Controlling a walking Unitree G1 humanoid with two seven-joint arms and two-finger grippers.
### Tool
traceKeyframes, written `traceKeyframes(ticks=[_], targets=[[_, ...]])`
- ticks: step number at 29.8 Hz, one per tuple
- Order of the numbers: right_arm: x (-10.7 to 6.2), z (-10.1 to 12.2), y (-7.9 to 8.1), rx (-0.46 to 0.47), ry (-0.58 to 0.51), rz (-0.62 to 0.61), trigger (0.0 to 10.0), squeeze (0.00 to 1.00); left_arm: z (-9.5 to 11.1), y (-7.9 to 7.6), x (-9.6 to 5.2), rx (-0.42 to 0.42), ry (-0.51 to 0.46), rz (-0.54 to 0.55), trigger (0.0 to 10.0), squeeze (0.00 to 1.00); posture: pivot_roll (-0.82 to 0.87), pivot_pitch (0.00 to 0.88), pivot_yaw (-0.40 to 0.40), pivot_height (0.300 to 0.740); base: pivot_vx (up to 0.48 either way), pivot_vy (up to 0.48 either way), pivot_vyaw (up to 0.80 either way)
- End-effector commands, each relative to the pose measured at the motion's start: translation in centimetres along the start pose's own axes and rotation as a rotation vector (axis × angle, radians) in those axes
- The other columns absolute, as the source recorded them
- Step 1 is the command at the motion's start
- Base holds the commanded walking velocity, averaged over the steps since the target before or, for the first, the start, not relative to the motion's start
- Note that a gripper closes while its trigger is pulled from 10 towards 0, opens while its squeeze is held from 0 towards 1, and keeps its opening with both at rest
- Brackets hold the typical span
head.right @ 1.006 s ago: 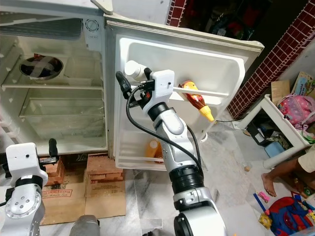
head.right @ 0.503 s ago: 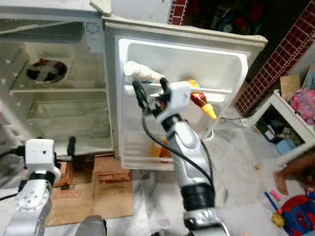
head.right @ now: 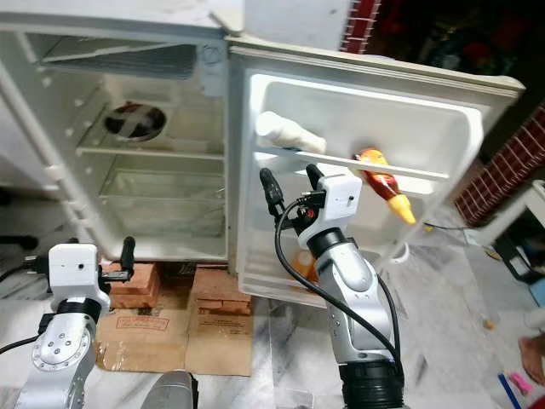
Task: Restocking fridge
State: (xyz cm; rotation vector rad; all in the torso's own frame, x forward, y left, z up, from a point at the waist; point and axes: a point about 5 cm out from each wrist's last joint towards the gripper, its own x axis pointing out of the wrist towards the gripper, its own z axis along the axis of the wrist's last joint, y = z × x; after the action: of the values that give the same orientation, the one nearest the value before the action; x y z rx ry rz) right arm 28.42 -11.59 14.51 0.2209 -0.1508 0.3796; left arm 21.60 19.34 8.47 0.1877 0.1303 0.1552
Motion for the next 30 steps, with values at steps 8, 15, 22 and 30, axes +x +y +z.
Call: traceKeyframes(ticks=[8, 15, 22, 30], targets=[[1.4, 2.0, -0.6, -0.067, -0.067, -0.066, 10.0, 0.00, 0.2, 0.4, 0.4, 0.027, -0.010, 0.001, 10.0, 0.00, 0.17, 0.000, -0.051, 0.740, 0.000, 0.000, 0.57], [2.9, 3.7, -1.3, -0.120, -0.127, -0.164, 10.0, 0.00, 0.6, 1.1, 0.4, 0.052, -0.019, 0.030, 10.0, 0.00, 0.17, 0.000, -0.045, 0.740, 0.000, 0.000, 0.55], [4.4, 4.3, -0.6, -0.113, -0.147, -0.186, 10.0, 0.00, 0.4, 0.6, 0.4, 0.048, -0.012, 0.028, 10.0, 0.00, 0.17, 0.000, -0.062, 0.740, 0.000, 0.000, 0.00], [6.7, 4.1, 0.6, -0.129, -0.143, -0.206, 10.0, 0.00, 0.3, -0.1, 0.2, 0.045, -0.007, 0.009, 10.0, 0.00, 0.18, 0.000, -0.072, 0.740, 0.000, 0.000, 0.00]])
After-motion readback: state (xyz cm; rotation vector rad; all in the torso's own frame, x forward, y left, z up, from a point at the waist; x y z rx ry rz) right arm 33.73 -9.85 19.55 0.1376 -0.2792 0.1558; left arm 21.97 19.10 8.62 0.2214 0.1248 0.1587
